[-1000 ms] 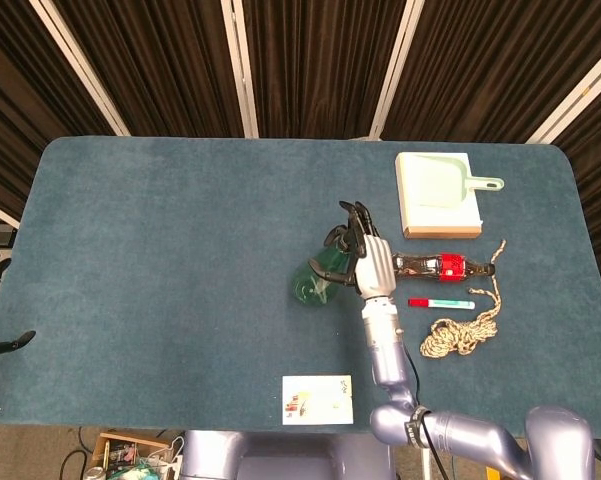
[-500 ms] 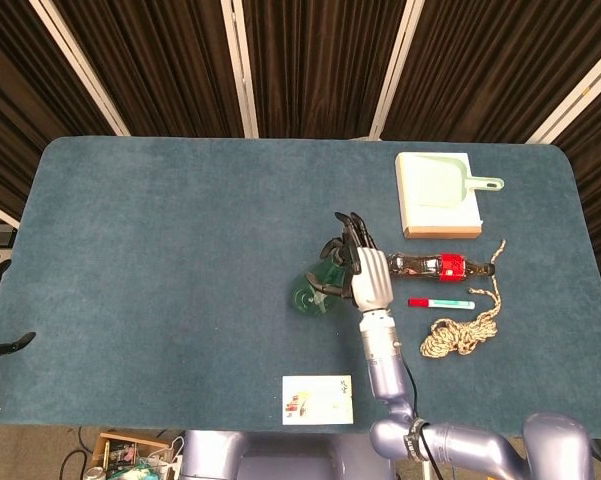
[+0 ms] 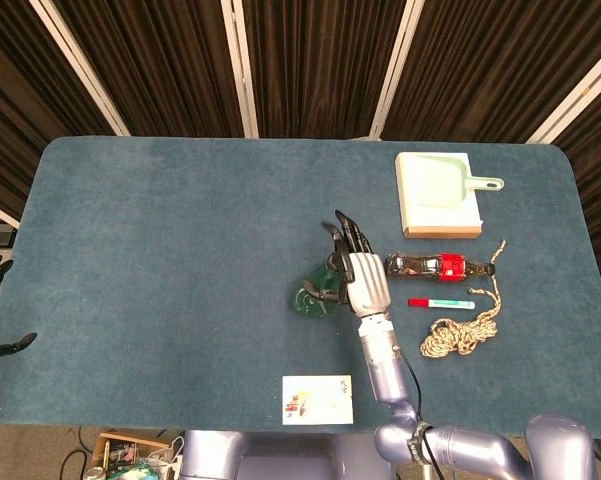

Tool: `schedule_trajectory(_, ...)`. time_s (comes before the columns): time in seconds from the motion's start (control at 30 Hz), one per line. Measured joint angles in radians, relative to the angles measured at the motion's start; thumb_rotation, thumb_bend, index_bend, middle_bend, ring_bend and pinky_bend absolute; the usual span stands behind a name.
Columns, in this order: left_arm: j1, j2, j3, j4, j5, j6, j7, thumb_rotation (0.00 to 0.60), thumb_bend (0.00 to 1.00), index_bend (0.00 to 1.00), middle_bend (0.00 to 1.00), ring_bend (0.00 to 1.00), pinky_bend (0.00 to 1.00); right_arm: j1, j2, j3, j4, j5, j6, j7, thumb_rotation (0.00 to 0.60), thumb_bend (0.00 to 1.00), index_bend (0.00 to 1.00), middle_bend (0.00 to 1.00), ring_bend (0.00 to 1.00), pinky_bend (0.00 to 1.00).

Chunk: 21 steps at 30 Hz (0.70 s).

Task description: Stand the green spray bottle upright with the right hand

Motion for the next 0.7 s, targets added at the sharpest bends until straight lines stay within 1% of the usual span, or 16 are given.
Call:
schedule_trajectory(0.17, -0.003, -0.002, 0.003, 0.0, 0.002, -0.008, 0.003, 0.6, 0.02, 0.0, 0.0, 0.0, 0.0, -0.007, 0.011, -0.005, -0.048, -0.005, 0.009, -0.052, 0.6, 0.14, 0.0, 0.0, 0.0, 0.12)
schedule_trajectory(0.5, 0.007, 0.006, 0.004, -0.004, 0.012, 0.015, -0.014, 0.6, 0.02, 0.0, 0.0, 0.0, 0.0, -0.019, 0.032, -0.017, -0.134, -0.023, 0.027, -0.141, 0.6, 0.11, 0.0, 0.0, 0.0, 0.11)
schedule_trajectory(0.7, 0.013, 0.008, 0.006, -0.005, 0.02, 0.027, -0.014, 0.6, 0.02, 0.0, 0.0, 0.0, 0.0, -0.03, 0.062, -0.04, -0.181, -0.032, 0.027, -0.198, 0.6, 0.1, 0.0, 0.0, 0.0, 0.08)
